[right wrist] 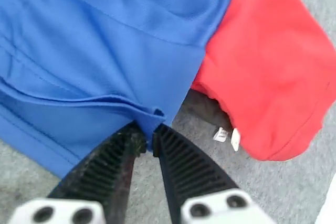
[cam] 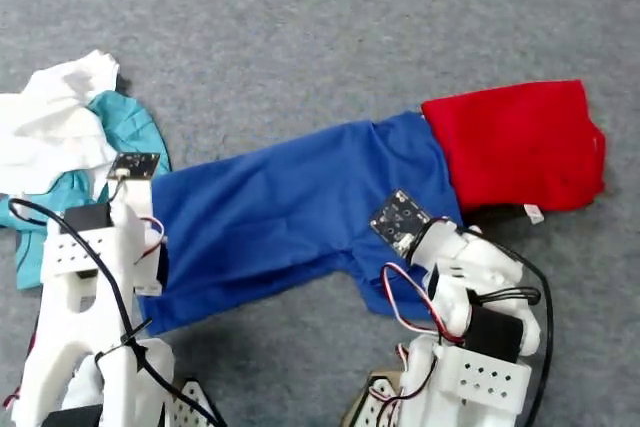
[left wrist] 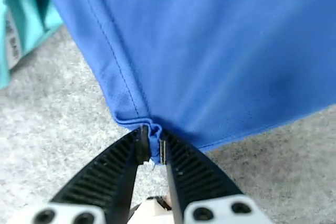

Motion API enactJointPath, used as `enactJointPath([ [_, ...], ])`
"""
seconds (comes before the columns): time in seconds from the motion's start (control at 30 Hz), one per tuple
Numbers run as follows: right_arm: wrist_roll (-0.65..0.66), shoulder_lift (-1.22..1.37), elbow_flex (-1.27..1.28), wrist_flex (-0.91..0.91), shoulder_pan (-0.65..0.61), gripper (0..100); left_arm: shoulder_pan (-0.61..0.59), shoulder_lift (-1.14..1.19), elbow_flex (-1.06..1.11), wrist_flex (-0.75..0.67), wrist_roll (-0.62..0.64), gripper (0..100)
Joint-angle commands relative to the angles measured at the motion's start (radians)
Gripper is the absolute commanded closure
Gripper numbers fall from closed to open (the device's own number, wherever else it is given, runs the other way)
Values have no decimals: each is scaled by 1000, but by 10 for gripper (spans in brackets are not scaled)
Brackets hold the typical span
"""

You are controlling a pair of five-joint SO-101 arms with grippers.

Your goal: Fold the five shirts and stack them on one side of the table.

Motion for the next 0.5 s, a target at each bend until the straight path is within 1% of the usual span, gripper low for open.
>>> enactJointPath([
  [0.0,11,-10,-35,14,19,998,3,-13,29,-46,-37,981],
  [0.1,11,-10,-35,20,19,998,0,-1,58,-55,-87,981],
  [0.17,11,-10,-33,21,21,998,-2,8,71,-72,-100,981],
  [0.37,12,-10,-30,21,35,998,6,33,74,-86,-100,980],
  [0.47,63,-10,2,14,76,998,6,50,74,-86,-100,980],
])
